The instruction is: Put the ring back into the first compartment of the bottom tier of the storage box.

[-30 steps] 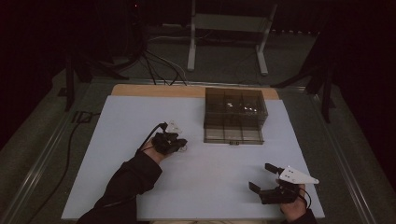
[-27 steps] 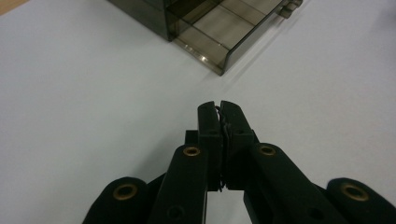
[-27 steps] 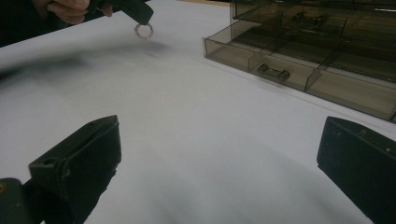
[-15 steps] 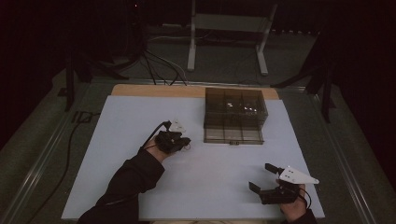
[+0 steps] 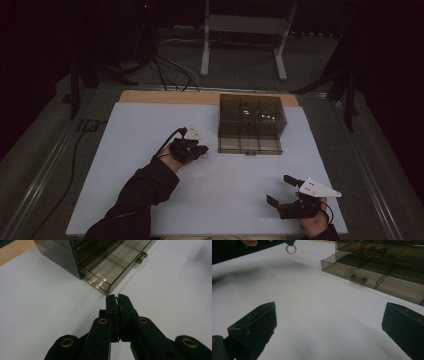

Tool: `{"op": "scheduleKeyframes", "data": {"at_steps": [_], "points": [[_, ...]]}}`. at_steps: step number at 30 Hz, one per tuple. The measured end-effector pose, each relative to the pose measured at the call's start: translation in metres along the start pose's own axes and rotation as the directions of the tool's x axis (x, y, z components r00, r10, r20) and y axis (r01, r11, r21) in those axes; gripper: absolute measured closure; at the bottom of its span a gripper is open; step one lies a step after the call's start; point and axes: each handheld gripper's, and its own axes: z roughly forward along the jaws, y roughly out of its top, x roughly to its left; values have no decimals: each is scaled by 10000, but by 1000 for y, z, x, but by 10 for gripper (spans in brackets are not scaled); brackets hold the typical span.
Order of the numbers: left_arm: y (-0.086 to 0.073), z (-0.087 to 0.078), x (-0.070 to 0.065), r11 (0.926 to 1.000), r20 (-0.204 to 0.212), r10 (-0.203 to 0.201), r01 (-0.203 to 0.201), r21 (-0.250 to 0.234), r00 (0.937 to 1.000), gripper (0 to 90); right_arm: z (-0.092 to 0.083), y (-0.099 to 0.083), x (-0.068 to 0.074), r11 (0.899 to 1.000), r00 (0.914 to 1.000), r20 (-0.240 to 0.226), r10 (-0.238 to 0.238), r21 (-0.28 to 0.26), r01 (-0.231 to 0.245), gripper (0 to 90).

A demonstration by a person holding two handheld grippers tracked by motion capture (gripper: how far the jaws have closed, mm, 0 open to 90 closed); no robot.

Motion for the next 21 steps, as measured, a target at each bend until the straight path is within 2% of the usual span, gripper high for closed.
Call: {"op": "scheduleKeyframes", "data": {"at_steps": [10, 21], "points": [[8, 2, -2, 9999, 179, 67, -65, -111, 9998, 900, 0, 0, 0, 10000, 10000, 4, -2, -14, 2, 0], [23, 4, -4, 9993, 205, 345, -342, -154, 9992, 900, -1, 0, 0, 10000, 10000, -2, -34, -21, 34, 0]]}}
